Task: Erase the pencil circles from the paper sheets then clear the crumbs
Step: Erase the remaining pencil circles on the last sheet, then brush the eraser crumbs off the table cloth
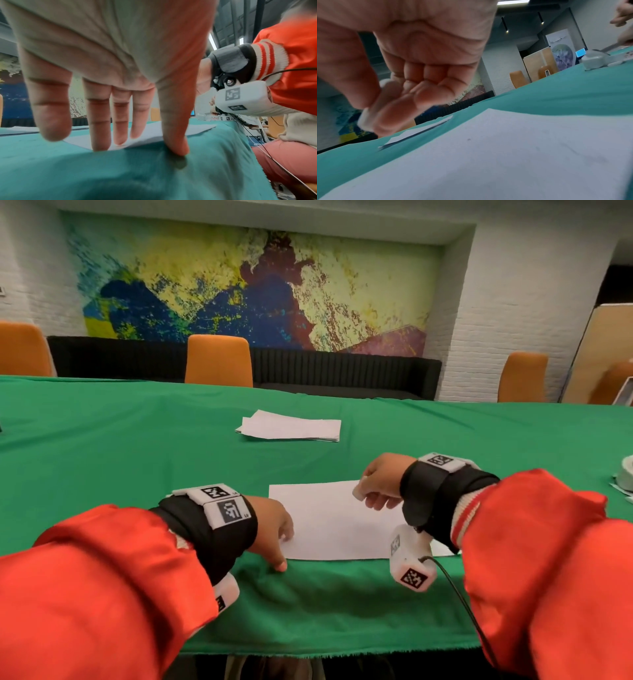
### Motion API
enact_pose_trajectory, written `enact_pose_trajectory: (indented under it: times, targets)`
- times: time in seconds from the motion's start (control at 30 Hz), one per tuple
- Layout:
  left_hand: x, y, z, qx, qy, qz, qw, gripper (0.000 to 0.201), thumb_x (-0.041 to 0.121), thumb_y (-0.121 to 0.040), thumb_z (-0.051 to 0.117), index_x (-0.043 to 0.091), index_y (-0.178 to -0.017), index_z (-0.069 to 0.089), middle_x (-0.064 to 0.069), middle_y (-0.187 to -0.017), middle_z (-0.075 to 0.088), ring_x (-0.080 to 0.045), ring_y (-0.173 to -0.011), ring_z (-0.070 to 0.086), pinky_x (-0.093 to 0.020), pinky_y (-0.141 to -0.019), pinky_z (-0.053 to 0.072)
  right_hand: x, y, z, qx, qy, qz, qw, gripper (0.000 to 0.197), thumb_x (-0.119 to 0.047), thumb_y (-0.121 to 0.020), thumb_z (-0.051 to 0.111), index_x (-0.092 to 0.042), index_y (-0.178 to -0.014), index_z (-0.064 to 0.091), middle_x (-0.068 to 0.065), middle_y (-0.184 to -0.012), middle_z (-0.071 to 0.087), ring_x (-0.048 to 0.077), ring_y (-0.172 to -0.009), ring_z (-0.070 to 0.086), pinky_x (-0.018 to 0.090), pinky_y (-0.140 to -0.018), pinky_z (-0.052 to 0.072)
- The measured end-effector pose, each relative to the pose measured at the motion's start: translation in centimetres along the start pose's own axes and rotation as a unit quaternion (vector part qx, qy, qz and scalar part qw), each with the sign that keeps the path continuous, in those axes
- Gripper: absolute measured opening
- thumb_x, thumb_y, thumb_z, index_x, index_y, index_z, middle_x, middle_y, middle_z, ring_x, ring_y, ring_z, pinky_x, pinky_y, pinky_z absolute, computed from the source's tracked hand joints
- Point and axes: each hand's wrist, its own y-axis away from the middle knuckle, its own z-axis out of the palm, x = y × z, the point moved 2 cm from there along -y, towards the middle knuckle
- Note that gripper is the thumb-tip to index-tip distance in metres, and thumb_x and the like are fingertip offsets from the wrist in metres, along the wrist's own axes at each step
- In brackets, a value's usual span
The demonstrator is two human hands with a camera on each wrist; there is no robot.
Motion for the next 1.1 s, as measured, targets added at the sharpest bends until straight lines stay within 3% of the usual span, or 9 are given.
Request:
enact_pose_trajectory:
  times: [0.13, 0.23, 0.33, 0.43, 0.53, 0.67, 0.8, 0.97, 1.1]
  targets:
    - [-1.0, -0.3, 0.0, -0.006, 0.029, 0.0, 1.0, 0.041, 0.04, -0.085, 0.067, 0.026, -0.123, 0.061, 0.003, -0.126, 0.06, -0.014, -0.112, 0.056, -0.018, -0.081, 0.037, -2.2, -3.1, -0.5, -0.022, 0.002, 0.026, 0.999, 0.021, -0.008, -0.092, 0.052, -0.007, -0.072, 0.058, 0.003, -0.066, 0.057, 0.005, -0.046, 0.053, 0.012, -0.039, 0.041]
    - [-1.7, -0.7, -0.2, -0.015, 0.048, 0.013, 0.999, 0.038, 0.042, -0.085, 0.066, 0.027, -0.12, 0.063, 0.006, -0.124, 0.061, -0.011, -0.111, 0.056, -0.017, -0.081, 0.035, -3.6, -6.3, -0.2, -0.051, -0.042, 0.038, 0.997, 0.027, -0.008, -0.095, 0.046, -0.009, -0.068, 0.052, 0.004, -0.061, 0.052, 0.006, -0.036, 0.049, 0.016, -0.042, 0.039]
    - [-2.1, -1.0, -0.2, -0.03, 0.059, 0.02, 0.998, 0.041, 0.048, -0.084, 0.064, 0.029, -0.12, 0.063, 0.009, -0.123, 0.062, -0.01, -0.111, 0.056, -0.019, -0.083, 0.035, -5.0, -8.3, 0.2, -0.043, -0.085, 0.03, 0.995, 0.023, -0.009, -0.098, 0.041, 0.006, -0.107, 0.056, 0.005, -0.054, 0.049, 0.01, -0.041, 0.045, 0.018, -0.043, 0.039]
    - [-2.7, -1.2, -0.1, -0.03, 0.07, 0.023, 0.997, 0.037, 0.049, -0.088, 0.058, 0.031, -0.12, 0.063, 0.011, -0.121, 0.062, -0.008, -0.11, 0.056, -0.02, -0.083, 0.036, -6.0, -8.8, 0.7, -0.024, 0.012, 0.014, 1.0, 0.041, -0.021, -0.1, 0.038, 0.004, -0.132, 0.045, 0.015, -0.099, 0.064, 0.022, -0.081, 0.062, 0.032, -0.077, 0.052]
    - [-3.1, -1.5, 0.0, -0.028, 0.078, 0.039, 0.996, 0.041, 0.046, -0.089, 0.058, 0.031, -0.127, 0.056, 0.011, -0.126, 0.058, -0.008, -0.113, 0.054, -0.018, -0.084, 0.035, -6.2, -7.0, 0.6, -0.01, 0.176, -0.04, 0.984, 0.044, -0.03, -0.101, 0.035, -0.001, -0.133, 0.046, 0.014, -0.136, 0.049, 0.027, -0.123, 0.048, 0.034, -0.102, 0.038]
    - [-3.0, -0.9, 0.7, -0.055, 0.048, 0.048, 0.996, 0.068, 0.048, -0.08, 0.069, 0.035, -0.14, 0.039, 0.012, -0.13, 0.051, -0.011, -0.117, 0.052, -0.021, -0.093, 0.039, -4.2, -2.4, 0.7, -0.023, 0.238, -0.083, 0.968, 0.048, -0.04, -0.099, 0.036, -0.015, -0.14, 0.039, 0.005, -0.145, 0.041, 0.023, -0.131, 0.041, 0.028, -0.105, 0.031]
    - [-1.9, 0.5, 1.1, -0.043, -0.058, 0.046, 0.996, 0.069, 0.042, -0.082, 0.069, 0.036, -0.142, 0.034, 0.006, -0.132, 0.045, -0.016, -0.12, 0.048, -0.023, -0.088, 0.037, -0.4, 2.2, 1.2, -0.06, 0.278, -0.054, 0.957, 0.051, -0.052, -0.095, 0.037, -0.032, -0.142, 0.032, -0.003, -0.149, 0.035, 0.017, -0.133, 0.038, 0.025, -0.105, 0.027]
    - [-1.3, 2.0, 0.1, 0.021, -0.058, 0.042, 0.997, 0.037, 0.02, -0.092, 0.053, 0.034, -0.126, 0.058, 0.011, -0.123, 0.06, -0.011, -0.11, 0.056, -0.019, -0.086, 0.04, 3.6, 3.8, 2.7, -0.083, 0.269, 0.003, 0.959, 0.058, -0.053, -0.096, 0.033, -0.027, -0.147, 0.023, -0.004, -0.156, 0.02, 0.016, -0.14, 0.025, 0.026, -0.111, 0.017]
    - [-1.6, 3.6, -1.0, 0.045, -0.09, -0.003, 0.995, 0.033, 0.016, -0.091, 0.049, 0.035, -0.108, 0.07, 0.015, -0.109, 0.066, -0.01, -0.098, 0.06, -0.019, -0.08, 0.043, 4.1, 4.0, 4.8, -0.068, 0.253, -0.009, 0.965, 0.057, -0.048, -0.1, 0.025, -0.026, -0.15, 0.01, -0.002, -0.158, -0.004, 0.019, -0.145, 0.004, 0.036, -0.117, 0.006]
